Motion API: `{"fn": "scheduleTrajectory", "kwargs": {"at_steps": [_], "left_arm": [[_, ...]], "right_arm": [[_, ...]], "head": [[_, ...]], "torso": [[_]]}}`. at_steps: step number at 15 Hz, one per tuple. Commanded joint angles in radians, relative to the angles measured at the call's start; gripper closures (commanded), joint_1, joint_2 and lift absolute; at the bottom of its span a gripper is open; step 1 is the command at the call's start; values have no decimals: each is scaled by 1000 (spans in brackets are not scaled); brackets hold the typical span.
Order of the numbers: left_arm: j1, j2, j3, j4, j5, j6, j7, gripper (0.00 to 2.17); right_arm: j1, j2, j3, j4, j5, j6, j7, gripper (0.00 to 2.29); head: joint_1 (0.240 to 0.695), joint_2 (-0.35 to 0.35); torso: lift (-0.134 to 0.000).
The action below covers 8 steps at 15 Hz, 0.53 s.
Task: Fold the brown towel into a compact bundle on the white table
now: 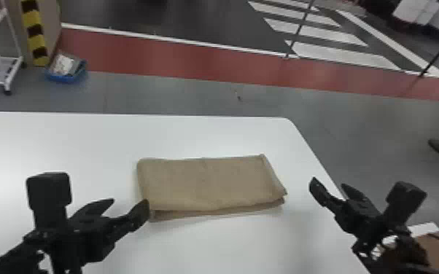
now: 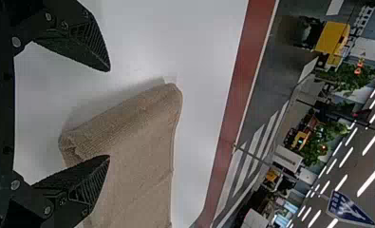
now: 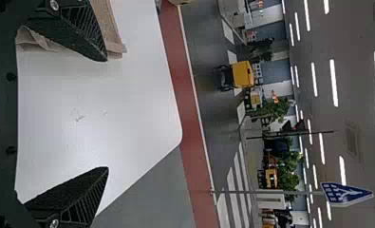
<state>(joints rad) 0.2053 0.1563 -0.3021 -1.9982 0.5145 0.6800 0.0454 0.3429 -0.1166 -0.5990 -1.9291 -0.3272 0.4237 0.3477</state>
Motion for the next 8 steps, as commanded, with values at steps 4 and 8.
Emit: {"fn": "scheduleTrajectory", "kwargs": {"at_steps": [4, 8], "left_arm": [[-6, -4, -81, 12, -10, -58, 51, 333], [-6, -11, -126, 13, 18, -89, 82, 336]], "right_arm": [[-8, 0, 13, 27, 0, -26, 1, 66], [-15, -3, 24, 53, 8, -35, 1, 66]], "head": [[695, -350], [695, -350]], "torso": [[-124], [-124]]}}
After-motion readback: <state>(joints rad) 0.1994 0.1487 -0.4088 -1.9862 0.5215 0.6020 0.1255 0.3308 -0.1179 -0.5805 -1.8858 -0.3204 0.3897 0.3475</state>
